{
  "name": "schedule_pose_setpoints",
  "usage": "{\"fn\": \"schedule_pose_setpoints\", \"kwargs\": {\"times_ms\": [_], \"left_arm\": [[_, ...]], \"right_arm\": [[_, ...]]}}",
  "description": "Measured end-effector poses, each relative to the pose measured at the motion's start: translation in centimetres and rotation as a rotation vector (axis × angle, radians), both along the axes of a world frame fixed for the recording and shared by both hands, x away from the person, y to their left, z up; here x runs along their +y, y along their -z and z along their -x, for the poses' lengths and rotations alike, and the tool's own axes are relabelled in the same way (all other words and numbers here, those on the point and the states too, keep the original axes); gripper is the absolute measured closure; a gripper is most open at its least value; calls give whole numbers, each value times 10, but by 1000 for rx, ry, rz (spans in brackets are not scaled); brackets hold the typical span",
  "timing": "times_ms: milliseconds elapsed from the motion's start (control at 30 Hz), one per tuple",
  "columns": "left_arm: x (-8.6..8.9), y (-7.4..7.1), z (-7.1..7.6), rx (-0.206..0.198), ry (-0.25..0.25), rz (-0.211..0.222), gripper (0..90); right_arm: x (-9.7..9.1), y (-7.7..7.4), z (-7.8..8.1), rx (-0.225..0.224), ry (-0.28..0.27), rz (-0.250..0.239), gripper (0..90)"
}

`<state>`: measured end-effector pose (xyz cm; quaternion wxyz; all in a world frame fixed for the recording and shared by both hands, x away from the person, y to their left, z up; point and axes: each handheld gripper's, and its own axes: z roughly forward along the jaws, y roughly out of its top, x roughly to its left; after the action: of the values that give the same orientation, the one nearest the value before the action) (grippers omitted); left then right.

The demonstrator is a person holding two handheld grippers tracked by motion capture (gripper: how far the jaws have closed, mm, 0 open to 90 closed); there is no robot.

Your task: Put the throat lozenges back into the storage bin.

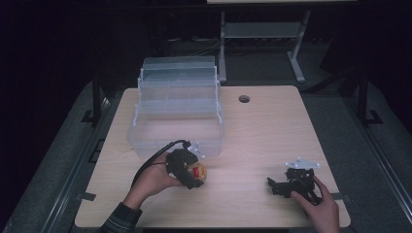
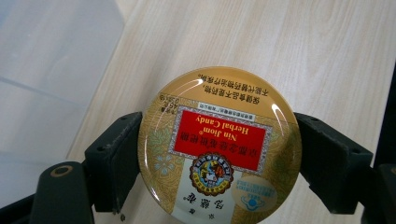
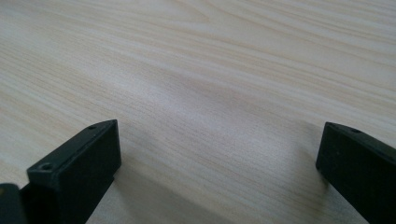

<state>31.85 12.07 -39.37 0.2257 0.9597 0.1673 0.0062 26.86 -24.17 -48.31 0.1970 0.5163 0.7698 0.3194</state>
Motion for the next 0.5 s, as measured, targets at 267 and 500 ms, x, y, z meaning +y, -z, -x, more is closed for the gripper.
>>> {"fn": "schedule_pose_setpoints", "kwargs": {"times_ms": [267,500], "left_arm": [[5,-13,-1,-12,-10,0,198],[7,-26,-4,-27,-10,-3,198]], "right_arm": [[0,0,0,0,0,0,0],[0,0,0,1,0,-2,0]]}}
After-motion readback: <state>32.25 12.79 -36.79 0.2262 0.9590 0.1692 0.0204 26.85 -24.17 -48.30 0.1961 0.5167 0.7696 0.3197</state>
